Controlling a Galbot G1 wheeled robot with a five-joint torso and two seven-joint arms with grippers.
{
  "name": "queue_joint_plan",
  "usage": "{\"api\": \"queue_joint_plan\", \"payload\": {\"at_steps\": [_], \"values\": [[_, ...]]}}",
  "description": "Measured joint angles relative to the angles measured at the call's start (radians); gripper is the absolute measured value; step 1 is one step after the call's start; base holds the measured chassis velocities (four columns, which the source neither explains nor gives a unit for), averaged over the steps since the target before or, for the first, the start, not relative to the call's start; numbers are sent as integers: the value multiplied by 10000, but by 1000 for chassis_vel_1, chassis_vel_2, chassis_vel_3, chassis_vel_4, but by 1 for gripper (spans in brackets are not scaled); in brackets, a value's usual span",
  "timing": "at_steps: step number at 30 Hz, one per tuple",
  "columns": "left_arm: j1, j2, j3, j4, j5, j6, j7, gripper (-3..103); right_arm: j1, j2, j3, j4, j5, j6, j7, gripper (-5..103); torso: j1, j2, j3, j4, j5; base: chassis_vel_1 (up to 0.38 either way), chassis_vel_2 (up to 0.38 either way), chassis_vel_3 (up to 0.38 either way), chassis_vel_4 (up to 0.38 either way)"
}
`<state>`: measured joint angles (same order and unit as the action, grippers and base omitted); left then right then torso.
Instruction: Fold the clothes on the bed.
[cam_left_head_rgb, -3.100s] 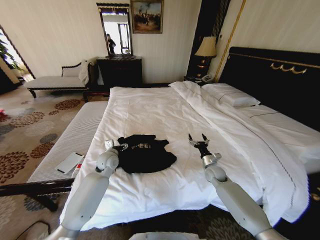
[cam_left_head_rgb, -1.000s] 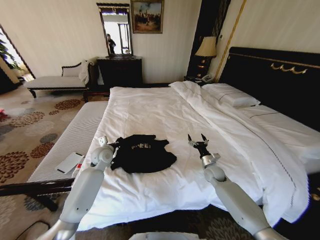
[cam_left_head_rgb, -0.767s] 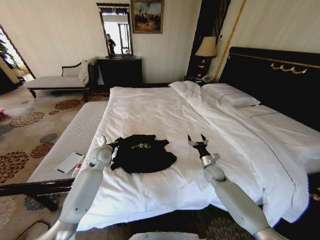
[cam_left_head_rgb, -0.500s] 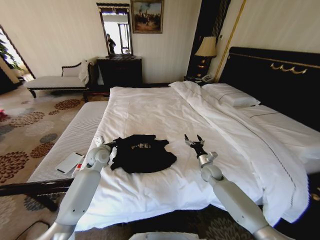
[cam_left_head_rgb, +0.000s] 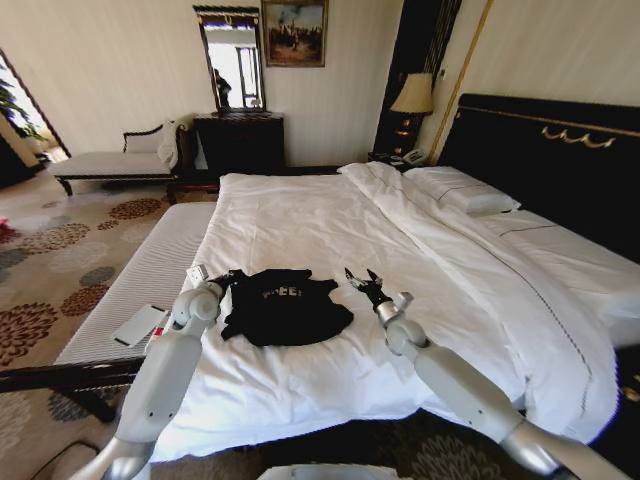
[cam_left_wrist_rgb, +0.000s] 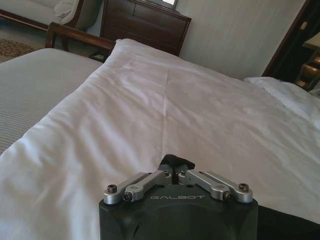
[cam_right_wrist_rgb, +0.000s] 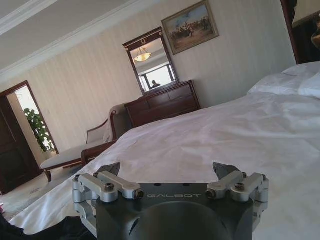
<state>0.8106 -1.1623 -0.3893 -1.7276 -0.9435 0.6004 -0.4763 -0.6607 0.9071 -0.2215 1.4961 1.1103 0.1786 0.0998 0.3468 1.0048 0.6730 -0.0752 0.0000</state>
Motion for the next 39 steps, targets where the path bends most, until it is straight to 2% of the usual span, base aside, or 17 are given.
{"api": "queue_joint_plan", "payload": {"at_steps": [2,7,10,20,25,31,33,34,36,39], "values": [[-16,-18,-14,0,12,-18,30,0,176,-21,-184,-52,253,-53,-51,100,0,0,0,0,0,0,0,0,0],[-6,24,0,-27,31,-14,56,0,1116,-339,-1469,-23,2255,-717,-217,100,0,0,0,-1,-2,0,0,0,0],[10,79,29,-47,31,16,50,0,1449,-390,-1901,-40,2700,-993,-197,100,0,0,0,-1,-1,0,0,0,0],[-95,174,-40,-79,-48,71,18,0,2229,-28,-2941,-210,2980,-1283,421,100,0,0,0,0,1,0,0,0,0],[-120,202,-66,-174,-94,79,25,0,2972,87,-3405,-80,3480,-1605,740,100,0,0,0,0,-1,0,0,0,0],[-121,160,-99,-196,-71,82,28,0,3873,174,-3983,204,4351,-2215,1528,100,0,0,0,0,-2,0,0,0,0],[-106,138,-145,-228,-56,85,35,0,4148,300,-4182,379,4893,-2582,2332,100,0,1,-1,-1,-3,0,0,0,0],[-106,138,-145,-228,-56,85,35,0,4148,300,-4182,379,4893,-2582,2332,100,0,1,-1,-1,-3,0,0,0,0],[-49,136,-211,-289,-48,99,37,0,4304,443,-4265,437,5271,-2852,2991,100,0,0,-1,1,-2,0,0,0,0],[47,149,-294,-352,-35,117,38,0,4370,568,-4309,476,5577,-3098,3480,100,0,0,-1,0,-1,0,0,0,0]]}}
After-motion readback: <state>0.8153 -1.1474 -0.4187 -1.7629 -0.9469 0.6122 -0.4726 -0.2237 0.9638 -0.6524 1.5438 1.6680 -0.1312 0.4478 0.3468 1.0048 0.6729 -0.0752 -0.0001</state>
